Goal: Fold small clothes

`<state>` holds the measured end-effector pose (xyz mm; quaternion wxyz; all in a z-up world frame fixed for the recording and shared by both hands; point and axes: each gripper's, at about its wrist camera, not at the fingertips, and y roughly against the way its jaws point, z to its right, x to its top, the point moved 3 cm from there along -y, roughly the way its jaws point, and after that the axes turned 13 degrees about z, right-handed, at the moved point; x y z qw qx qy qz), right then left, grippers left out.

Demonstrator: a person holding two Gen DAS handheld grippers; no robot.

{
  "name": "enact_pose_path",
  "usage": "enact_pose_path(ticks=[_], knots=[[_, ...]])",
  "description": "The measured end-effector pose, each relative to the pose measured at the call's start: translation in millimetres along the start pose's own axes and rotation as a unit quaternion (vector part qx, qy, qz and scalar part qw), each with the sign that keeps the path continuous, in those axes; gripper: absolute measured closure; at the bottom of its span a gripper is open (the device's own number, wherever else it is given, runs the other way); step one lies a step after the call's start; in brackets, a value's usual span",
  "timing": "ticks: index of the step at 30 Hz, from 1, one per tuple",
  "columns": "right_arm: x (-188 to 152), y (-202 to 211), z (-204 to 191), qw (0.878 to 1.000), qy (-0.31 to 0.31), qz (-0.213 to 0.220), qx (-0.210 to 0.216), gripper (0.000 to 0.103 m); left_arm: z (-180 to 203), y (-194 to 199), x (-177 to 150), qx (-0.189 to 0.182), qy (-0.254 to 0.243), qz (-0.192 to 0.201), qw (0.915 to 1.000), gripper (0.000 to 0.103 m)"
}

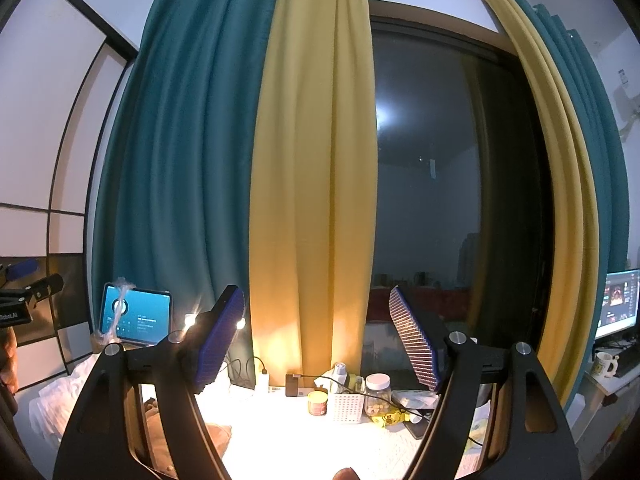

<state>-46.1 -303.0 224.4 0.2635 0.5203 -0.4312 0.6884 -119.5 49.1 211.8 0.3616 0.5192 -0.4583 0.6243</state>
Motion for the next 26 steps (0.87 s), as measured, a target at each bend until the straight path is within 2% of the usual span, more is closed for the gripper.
enact_pose_path(ticks=[20, 26], knots=[[-0.6, 0.7, 2.0, 1.000, 0.004, -0.004, 0.006, 0.025, 0.4, 3.7, 1.1, 0.001, 0.003, 0.004, 1.0000, 0.000], [-1.6, -2.3, 3.7, 1.000, 0.003, -0.006, 0.004, 0.025, 4.0, 2.0, 3.5, -0.010, 0.010, 0.013, 0.9998, 0.000]])
